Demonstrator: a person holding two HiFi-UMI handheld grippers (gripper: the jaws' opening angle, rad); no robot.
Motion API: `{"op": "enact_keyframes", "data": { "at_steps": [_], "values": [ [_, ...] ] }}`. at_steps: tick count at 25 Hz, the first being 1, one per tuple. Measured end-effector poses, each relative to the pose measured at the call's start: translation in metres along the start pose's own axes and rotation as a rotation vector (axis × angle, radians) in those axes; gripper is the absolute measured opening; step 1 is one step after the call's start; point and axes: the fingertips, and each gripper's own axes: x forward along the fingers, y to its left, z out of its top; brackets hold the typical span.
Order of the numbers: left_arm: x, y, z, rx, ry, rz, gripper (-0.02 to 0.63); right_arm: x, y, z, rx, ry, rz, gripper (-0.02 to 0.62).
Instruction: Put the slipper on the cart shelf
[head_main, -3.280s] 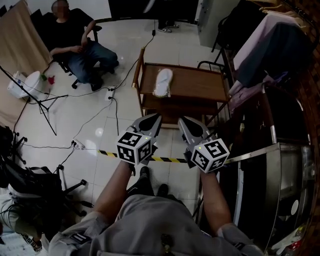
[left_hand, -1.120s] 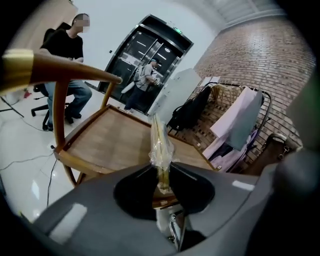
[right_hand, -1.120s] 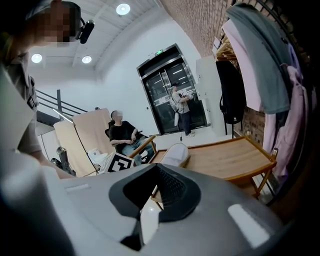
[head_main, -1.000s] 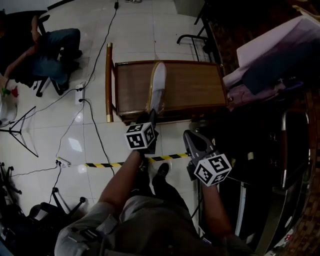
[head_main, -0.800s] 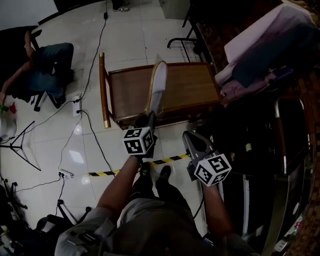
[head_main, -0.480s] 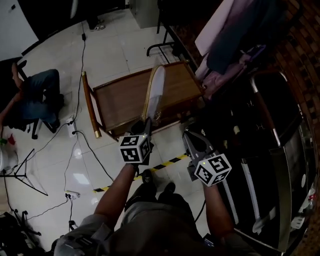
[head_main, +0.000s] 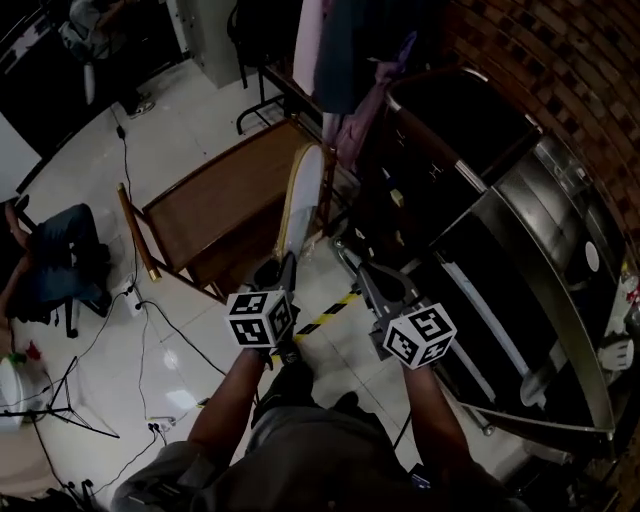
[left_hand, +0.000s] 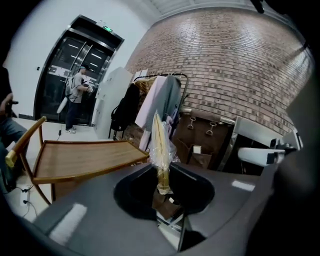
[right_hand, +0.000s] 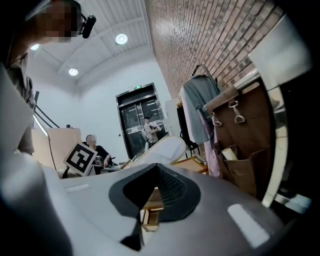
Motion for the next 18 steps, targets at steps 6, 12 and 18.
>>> {"op": "enact_keyframes", "data": {
  "at_steps": [6,12,18],
  "values": [
    [-0.032,-0.098,-0.034,0.037,0.016,-0.085,0.064,-0.103,-0.012,-0.003,0.006,-0.048,-0.075,-0.002],
    [-0.064,-0.167,-0.067,0.059,0.041,-0.156,0.064,-0.178,-0.015,-0.006,0.02,-0.102,-0.139,-0.002],
    [-0.088,-0.225,-0.099,0.101,0.09,-0.247,0.064,-0.234,-0.016,-0.003,0.027,-0.154,-0.203,-0.002]
  ]
}}
